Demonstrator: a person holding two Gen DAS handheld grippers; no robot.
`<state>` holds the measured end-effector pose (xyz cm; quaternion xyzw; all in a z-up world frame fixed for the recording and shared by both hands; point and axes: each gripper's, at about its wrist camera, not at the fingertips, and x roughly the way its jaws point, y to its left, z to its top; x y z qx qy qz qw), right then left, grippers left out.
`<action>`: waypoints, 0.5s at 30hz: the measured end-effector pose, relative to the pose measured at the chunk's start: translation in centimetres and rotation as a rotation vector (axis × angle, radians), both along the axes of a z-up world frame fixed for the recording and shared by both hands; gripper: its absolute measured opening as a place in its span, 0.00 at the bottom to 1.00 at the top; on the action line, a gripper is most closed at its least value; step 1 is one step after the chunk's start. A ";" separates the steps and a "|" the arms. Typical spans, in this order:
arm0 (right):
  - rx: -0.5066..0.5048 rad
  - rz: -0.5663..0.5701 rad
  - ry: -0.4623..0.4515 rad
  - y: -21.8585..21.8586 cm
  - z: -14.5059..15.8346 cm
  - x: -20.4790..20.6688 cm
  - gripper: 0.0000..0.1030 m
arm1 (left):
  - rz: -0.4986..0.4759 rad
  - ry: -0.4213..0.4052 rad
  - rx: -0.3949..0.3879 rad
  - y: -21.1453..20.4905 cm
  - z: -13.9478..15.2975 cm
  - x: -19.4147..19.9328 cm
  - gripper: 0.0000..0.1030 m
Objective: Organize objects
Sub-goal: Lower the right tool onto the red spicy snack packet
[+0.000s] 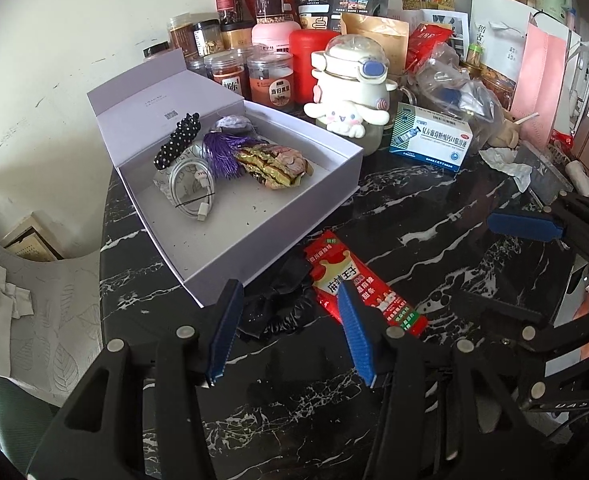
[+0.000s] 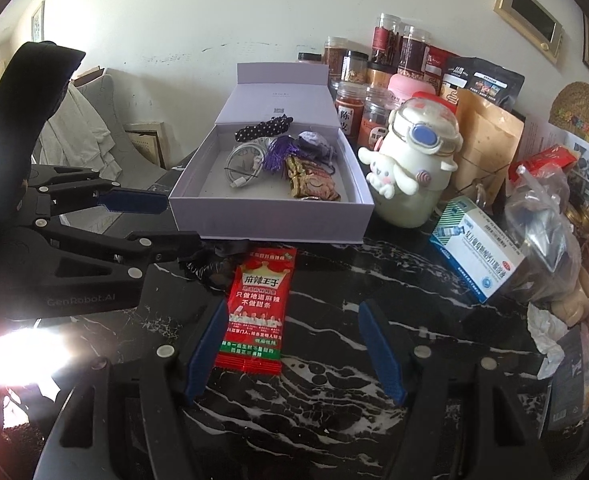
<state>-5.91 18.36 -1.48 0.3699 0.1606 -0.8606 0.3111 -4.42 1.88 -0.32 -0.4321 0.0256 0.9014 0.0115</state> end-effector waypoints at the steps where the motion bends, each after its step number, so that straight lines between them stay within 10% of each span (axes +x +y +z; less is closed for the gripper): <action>1: 0.001 0.006 -0.012 -0.2 -0.4 -0.1 0.66 | -0.001 -0.006 0.004 -0.1 -0.4 -0.2 0.46; 15: 0.033 0.079 -0.134 -3.0 -5.1 -2.3 0.66 | -0.061 -0.073 0.017 -1.5 -5.3 -2.7 0.46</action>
